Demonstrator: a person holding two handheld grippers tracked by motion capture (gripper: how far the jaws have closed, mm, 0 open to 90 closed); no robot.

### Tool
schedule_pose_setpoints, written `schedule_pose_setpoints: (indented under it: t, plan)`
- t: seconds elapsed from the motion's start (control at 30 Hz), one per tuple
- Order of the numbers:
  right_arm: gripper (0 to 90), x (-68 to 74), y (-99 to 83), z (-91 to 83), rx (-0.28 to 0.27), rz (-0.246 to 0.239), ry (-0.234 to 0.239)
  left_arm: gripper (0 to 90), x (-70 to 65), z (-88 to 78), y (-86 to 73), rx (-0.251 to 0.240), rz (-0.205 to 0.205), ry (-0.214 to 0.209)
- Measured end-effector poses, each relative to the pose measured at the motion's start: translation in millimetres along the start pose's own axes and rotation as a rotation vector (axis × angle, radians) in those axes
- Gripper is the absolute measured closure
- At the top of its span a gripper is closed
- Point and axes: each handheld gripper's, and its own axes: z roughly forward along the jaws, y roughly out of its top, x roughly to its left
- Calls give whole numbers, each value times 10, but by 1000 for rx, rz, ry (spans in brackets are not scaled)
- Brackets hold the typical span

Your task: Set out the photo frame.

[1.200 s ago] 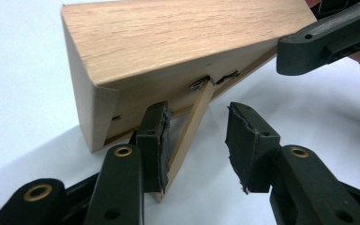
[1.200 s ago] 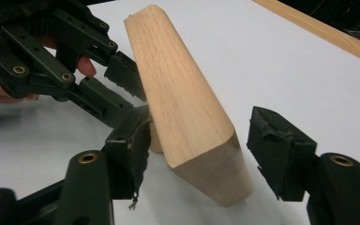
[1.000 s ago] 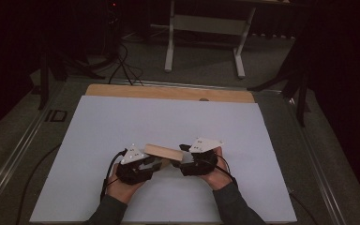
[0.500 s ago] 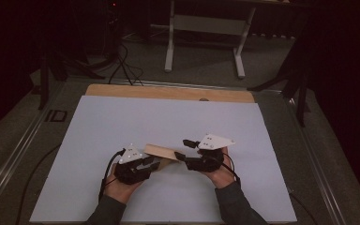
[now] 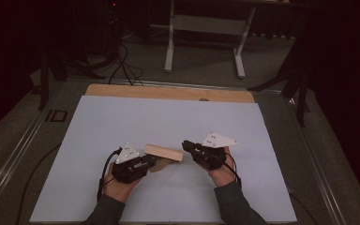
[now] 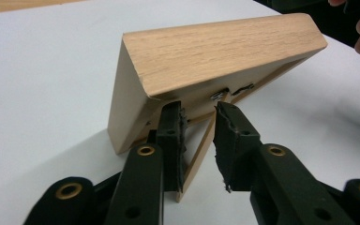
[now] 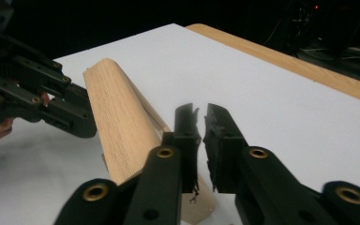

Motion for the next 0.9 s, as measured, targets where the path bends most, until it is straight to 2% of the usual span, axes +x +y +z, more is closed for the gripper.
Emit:
schedule_pose_setpoints:
  t: [0.17,0.5,0.9]
  plan:
    - [884,12,-10,22,9,-6,7,792,-10,14,19,13,22,22]
    - [894,41,-19,36,20,-11,19,885,-10,54,26,13,21,29]
    - [895,82,-26,42,24,-22,34,895,9,70,63,12,9,39]
